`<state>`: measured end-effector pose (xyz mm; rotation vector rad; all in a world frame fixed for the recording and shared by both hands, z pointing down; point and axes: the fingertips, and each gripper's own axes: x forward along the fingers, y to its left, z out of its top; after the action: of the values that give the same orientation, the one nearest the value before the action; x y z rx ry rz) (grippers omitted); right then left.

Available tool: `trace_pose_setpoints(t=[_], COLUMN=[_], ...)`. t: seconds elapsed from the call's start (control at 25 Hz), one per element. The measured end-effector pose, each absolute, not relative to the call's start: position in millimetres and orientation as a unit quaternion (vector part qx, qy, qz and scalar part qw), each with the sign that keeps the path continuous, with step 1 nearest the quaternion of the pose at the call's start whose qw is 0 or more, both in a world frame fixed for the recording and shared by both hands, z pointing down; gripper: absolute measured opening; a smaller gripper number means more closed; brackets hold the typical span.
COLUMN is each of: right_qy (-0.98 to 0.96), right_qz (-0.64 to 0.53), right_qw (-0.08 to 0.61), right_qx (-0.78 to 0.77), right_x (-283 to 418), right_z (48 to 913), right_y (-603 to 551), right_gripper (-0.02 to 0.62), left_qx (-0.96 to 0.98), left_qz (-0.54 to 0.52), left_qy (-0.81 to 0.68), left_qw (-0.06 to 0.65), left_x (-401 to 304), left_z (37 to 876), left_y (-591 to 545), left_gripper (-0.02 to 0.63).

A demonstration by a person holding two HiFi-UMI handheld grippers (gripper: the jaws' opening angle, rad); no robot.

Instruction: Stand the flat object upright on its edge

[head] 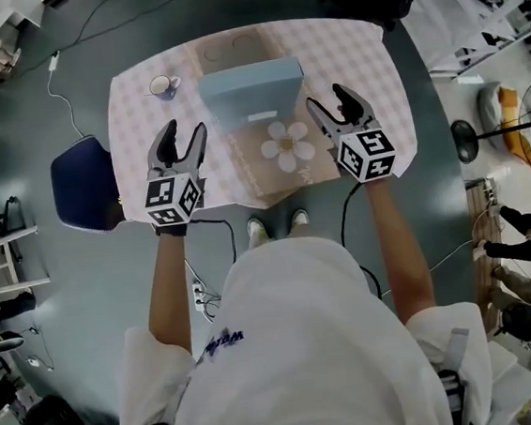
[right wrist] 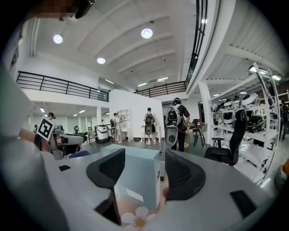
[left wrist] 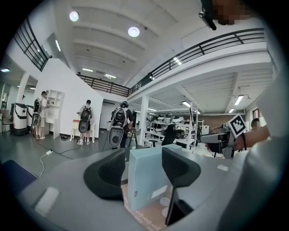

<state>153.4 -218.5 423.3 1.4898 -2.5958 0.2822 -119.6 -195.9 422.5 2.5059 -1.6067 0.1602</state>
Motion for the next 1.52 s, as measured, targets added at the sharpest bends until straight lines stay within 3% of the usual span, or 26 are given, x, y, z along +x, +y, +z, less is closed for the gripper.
trace_pose_setpoints(t=[0.36, 0.96, 1.28, 1.52], right_qy=[-0.854, -0.85, -0.853, -0.854], right_qz=[0.094, 0.046, 0.039, 0.039], right_qw=[0.005, 0.03, 0.025, 0.03], right_qx=[0.512, 0.524, 0.52, 0.518], right_x=[170.6, 171.6, 161.9, 163.5], right_z=[373.8, 355.7, 348.7, 348.0], right_y=[-169.2, -138.1, -137.1, -134.4], right_gripper=[0.262, 0.196, 0.13, 0.083], left_qx=[0.831, 0.839, 0.843, 0.84], left_qz=[0.039, 0.047, 0.043, 0.034], left_qy=[-0.554, -0.542, -0.537, -0.541], left_qw=[0.038, 0.011, 0.006, 0.005], left_x=[-130.0, -119.7, -115.3, -118.0], left_z=[379.5, 372.2, 369.5, 365.6], left_y=[-153.4, -128.7, -126.5, -126.1], left_gripper=[0.256, 0.238, 0.178, 0.087])
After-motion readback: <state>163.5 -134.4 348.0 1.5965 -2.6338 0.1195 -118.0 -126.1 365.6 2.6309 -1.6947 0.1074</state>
